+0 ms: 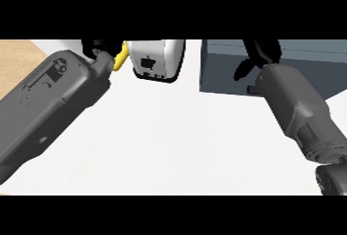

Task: Pick up the can, place it into the drawer and close the drawer

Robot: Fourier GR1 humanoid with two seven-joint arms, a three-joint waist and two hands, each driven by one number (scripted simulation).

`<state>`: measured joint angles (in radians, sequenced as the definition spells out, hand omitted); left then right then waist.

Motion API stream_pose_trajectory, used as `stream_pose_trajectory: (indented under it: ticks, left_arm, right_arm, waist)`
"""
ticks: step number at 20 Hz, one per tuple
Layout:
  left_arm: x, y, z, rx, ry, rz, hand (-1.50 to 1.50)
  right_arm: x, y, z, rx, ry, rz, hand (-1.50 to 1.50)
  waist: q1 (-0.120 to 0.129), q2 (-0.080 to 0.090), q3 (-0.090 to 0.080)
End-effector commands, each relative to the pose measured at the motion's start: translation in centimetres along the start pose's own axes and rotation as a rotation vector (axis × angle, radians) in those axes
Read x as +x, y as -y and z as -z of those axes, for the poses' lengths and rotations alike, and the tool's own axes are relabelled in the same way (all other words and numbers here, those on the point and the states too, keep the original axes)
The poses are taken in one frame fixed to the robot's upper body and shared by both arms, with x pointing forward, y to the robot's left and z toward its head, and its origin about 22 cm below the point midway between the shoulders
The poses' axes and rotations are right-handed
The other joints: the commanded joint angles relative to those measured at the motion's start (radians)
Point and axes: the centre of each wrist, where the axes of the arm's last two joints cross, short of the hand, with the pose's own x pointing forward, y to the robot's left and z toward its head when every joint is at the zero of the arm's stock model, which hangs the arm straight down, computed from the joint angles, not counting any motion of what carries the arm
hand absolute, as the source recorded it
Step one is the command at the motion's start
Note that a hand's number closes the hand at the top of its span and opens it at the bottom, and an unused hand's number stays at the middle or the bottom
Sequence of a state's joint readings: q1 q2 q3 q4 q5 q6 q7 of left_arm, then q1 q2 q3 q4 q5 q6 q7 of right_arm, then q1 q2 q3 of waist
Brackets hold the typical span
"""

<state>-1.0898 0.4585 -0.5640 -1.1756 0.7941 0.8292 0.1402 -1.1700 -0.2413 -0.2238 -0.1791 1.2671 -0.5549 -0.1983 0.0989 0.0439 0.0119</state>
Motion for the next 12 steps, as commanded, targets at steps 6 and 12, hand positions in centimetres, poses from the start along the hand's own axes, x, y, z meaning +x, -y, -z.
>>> stream_pose_trajectory:
  ticks: [6,12]
  left_arm:
    - [0.7,-0.5,-0.3,-0.011,-0.013,-0.008,-1.50]
    - [-0.5,-0.4,-1.3,-0.013,-0.022,-0.013,-1.50]
  right_arm:
    - [3.0,2.2,2.4,-0.091,-0.086,0.591,-1.50]
    - [0.8,2.8,2.2,-0.119,-0.098,0.705,-1.50]
  waist:
    - [0.022,-0.012,-0.003]
    - [0.012,-0.008,-0.008]
